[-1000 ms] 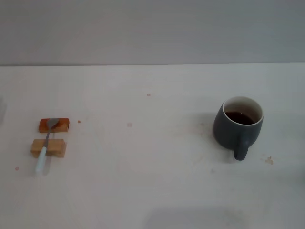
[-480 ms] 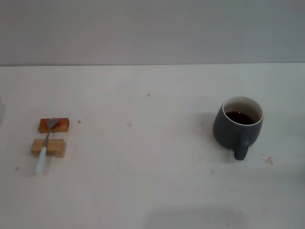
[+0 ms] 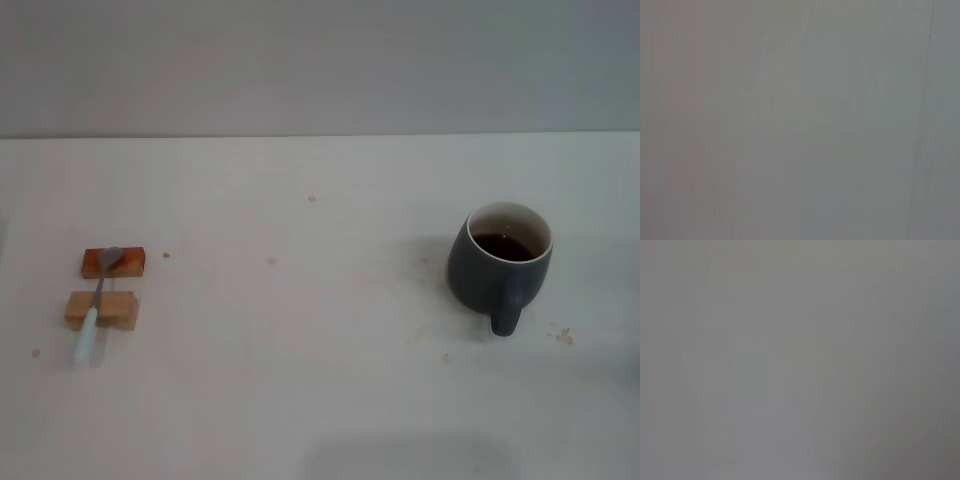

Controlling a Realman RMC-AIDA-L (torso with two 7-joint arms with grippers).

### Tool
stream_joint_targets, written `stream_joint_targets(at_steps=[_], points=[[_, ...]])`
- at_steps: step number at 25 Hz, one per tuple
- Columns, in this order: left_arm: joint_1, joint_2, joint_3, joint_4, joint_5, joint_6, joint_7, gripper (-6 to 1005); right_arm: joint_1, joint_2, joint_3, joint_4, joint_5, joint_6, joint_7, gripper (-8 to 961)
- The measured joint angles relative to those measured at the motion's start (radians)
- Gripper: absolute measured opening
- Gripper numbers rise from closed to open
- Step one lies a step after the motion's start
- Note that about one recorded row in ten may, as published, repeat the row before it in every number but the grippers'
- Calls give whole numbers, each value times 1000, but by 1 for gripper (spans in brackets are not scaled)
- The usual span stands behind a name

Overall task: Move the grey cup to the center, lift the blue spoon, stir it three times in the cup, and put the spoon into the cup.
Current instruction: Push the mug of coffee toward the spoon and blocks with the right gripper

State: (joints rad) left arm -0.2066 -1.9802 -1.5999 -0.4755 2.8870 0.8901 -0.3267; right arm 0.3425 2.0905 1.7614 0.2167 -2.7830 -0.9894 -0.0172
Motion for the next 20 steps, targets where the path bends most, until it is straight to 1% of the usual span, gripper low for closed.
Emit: stream_joint_targets(at_steps=[3,6,9,17,18,20], points=[[0,0,0,0,1,3,0,696,0,-2,-38,-8,0,0,0,434],[-1,1,0,0,1,4,0,696,-2,-1,-47,-7,0,0,0,201],[-1,3,-1,0,1,2,0,696,0,-1,-58,-12,0,0,1,145],[1,3,-2,-3,2,4,0,696,-1,-1,-183,-10,-1,-1,63,-3],[1,3,-2,-3,2,4,0,696,1,0,-215,-11,-1,-1,66,-3],[1,2,-2,-4,1,5,0,697,1,0,-233,-11,-1,-1,66,-2]])
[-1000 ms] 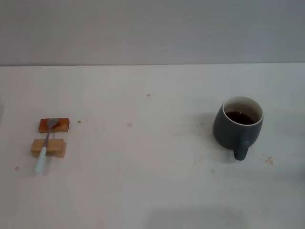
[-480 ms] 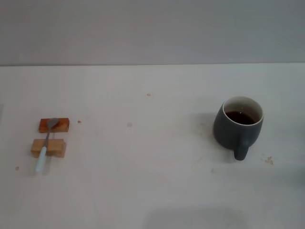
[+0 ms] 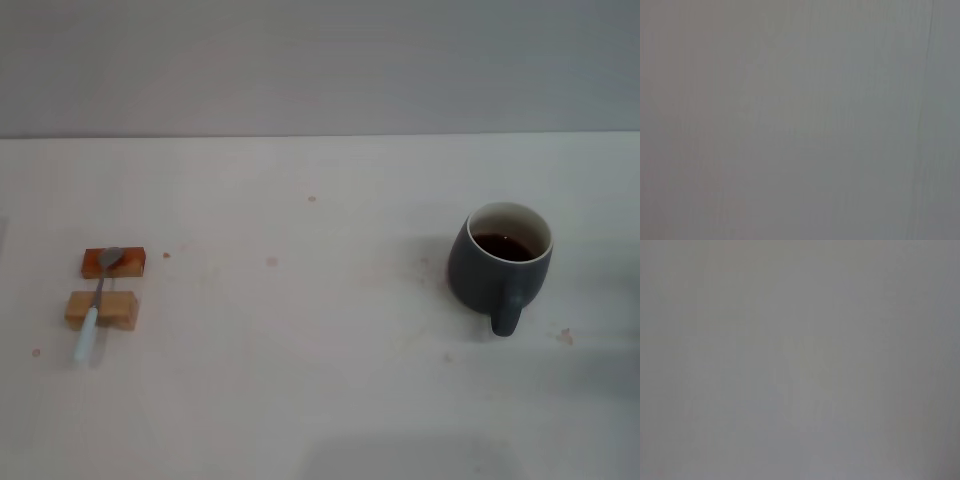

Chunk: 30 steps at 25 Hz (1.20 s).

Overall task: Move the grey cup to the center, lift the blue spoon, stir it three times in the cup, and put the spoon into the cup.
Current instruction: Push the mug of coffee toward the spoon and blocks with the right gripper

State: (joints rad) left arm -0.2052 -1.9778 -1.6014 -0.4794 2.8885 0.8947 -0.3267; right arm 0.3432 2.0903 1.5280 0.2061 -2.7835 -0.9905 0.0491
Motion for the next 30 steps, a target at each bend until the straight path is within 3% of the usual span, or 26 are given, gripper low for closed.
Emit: stream_joint_targets(at_steps=[13,21,30], points=[[10,-2,-4,-13,0,7,0,697,-41,-2,-309,69,1,-3,10,1],[25,-5,-12,-26,-1,19,-6,697,-53,-6,-360,91,1,11,11,3],[73,-31,-43,-85,-2,22,-1,698,-37,-11,-407,103,-5,63,11,4]])
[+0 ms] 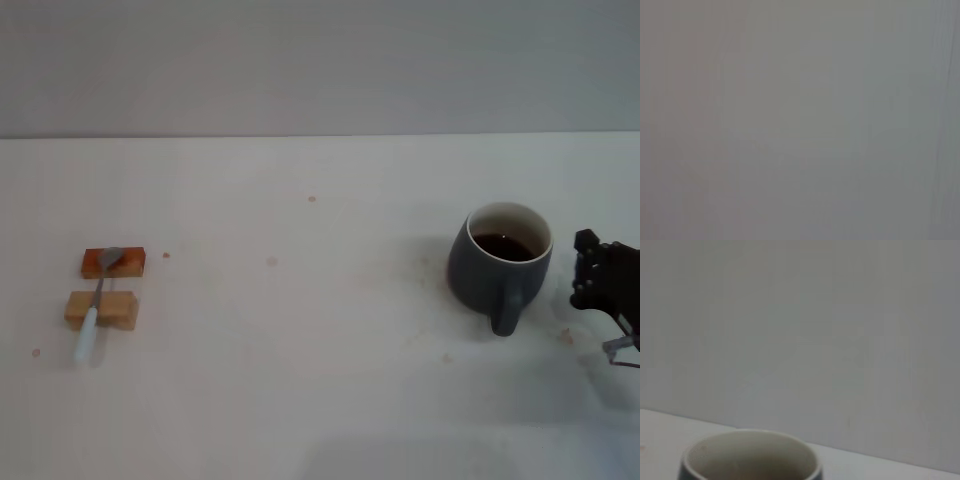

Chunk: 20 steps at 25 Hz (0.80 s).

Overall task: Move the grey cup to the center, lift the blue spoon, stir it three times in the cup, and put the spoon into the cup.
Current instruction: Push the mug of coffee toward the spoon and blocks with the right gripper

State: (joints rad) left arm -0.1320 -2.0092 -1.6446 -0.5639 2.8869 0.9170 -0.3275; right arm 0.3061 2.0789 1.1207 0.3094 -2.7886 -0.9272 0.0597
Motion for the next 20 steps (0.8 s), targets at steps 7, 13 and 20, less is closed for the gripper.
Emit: stream_joint_targets(at_steps=[7,13,20], points=[[5,-22,-16,-4,0,1,1,698,32,-8,-42,0,-4,15,-6,6],[4,-36,-22,-9,0,3,10,698,86,-10,-55,4,-100,75,-2,7],[-1,-40,-21,-10,-1,3,10,698,111,-10,-110,52,-130,134,-1,8]])
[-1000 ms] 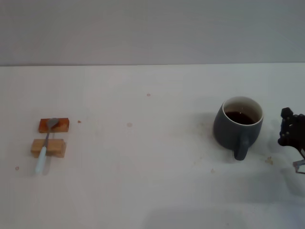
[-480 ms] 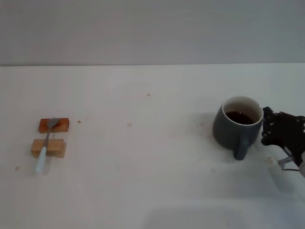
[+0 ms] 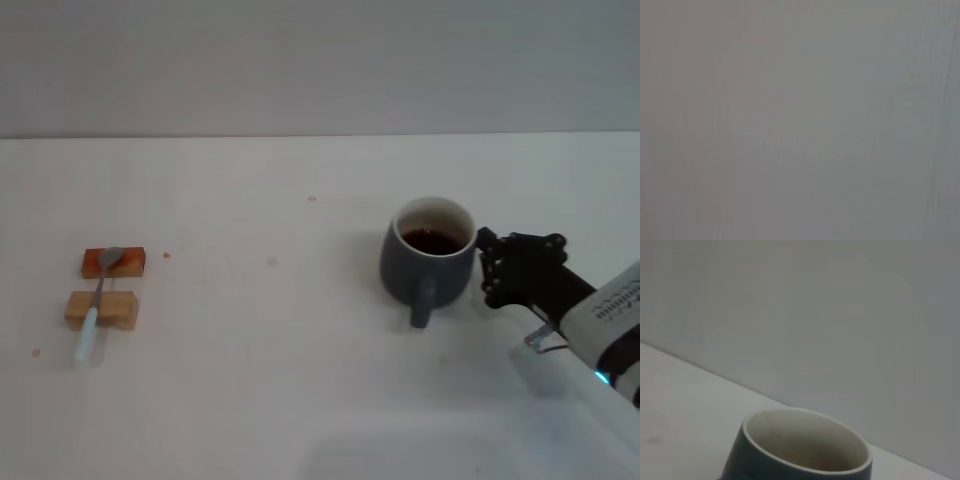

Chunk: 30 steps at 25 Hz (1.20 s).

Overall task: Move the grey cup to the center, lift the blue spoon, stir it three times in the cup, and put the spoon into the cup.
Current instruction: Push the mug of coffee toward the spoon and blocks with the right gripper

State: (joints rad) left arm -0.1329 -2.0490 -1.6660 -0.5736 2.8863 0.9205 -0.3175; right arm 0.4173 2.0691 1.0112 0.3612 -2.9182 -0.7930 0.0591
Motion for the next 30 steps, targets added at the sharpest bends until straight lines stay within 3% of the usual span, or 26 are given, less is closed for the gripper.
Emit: stream_joint_targets(at_steps=[12,30], points=[[5,-2,-3,0,-1,0,0,699,33,0,-41,73,0,72,-5,10],[43,8,7,-21,2,0,-7,699,55,21,-99,161,14,130,0,14]])
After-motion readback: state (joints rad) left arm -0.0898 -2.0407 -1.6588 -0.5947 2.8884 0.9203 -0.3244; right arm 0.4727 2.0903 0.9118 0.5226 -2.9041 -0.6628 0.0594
